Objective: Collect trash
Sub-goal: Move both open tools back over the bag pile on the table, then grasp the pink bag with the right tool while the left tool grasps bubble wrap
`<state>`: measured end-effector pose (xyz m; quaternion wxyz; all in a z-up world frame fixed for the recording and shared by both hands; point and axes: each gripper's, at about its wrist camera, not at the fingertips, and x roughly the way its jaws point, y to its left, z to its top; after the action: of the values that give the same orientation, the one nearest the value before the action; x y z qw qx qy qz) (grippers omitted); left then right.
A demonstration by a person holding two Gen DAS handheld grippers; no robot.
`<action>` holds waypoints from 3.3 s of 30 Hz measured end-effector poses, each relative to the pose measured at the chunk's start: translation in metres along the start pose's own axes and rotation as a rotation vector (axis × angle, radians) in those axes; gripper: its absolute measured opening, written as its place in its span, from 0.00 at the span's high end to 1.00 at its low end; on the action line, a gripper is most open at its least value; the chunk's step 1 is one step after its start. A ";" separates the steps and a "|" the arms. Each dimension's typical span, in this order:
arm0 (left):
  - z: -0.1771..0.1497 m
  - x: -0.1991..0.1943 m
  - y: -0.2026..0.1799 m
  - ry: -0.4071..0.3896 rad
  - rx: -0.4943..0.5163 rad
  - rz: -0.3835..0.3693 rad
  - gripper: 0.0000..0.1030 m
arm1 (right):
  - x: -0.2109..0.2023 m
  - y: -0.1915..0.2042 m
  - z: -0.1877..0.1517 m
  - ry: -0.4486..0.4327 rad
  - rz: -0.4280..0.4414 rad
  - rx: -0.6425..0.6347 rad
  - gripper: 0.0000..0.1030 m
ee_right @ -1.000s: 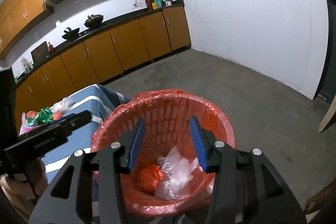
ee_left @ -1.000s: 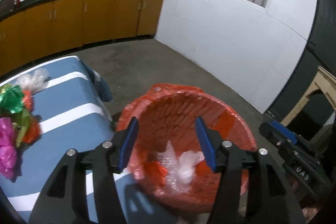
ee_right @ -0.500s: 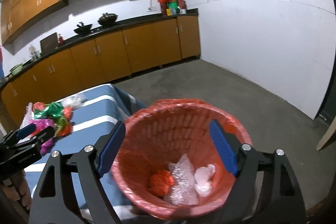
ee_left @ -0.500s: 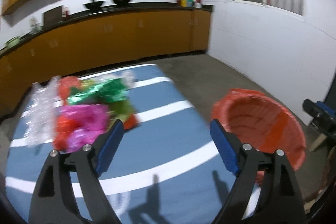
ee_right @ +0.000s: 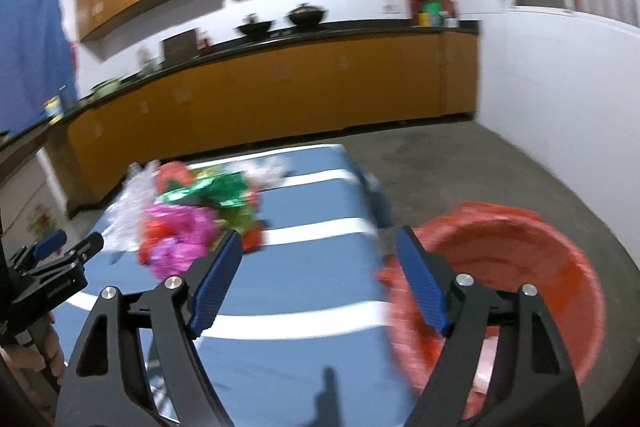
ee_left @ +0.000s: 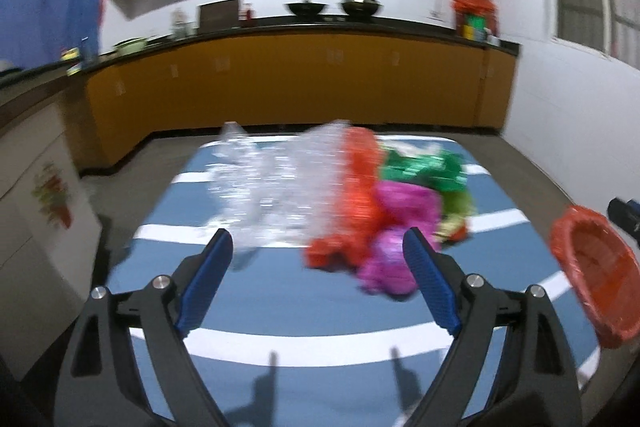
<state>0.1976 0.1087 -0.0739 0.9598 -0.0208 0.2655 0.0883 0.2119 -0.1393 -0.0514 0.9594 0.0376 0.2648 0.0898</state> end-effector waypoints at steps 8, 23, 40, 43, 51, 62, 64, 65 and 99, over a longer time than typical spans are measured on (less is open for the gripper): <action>-0.005 -0.006 0.065 0.001 -0.104 0.092 0.17 | 0.077 0.078 -0.005 0.143 0.133 -0.027 0.35; -0.010 -0.003 0.111 0.027 -0.190 0.122 0.17 | 0.131 0.127 -0.031 0.298 0.076 -0.127 0.45; 0.020 0.045 0.018 0.052 -0.087 -0.043 0.23 | 0.065 0.051 -0.043 0.273 0.080 -0.028 0.54; 0.028 0.066 -0.002 0.077 -0.059 -0.061 0.26 | 0.056 0.042 -0.043 0.253 0.053 -0.030 0.54; 0.034 0.114 -0.027 0.173 -0.026 -0.039 0.40 | 0.049 0.017 -0.043 0.248 0.019 0.020 0.54; 0.031 0.105 0.002 0.185 -0.141 -0.131 0.94 | 0.037 0.016 -0.042 0.222 0.036 0.008 0.54; 0.031 0.090 0.007 0.160 -0.138 -0.142 0.95 | 0.032 0.017 -0.041 0.210 0.034 0.001 0.54; 0.031 0.084 0.009 0.151 -0.134 -0.147 0.95 | 0.028 0.016 -0.040 0.201 0.033 -0.002 0.54; 0.044 -0.065 -0.128 0.047 0.078 -0.605 0.96 | -0.069 -0.066 -0.020 0.013 -0.176 0.099 0.54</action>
<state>0.1888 -0.0236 -0.0036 0.9362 -0.0641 0.2726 -0.2125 0.1534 -0.2171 -0.0419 0.9587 0.0607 0.2776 -0.0078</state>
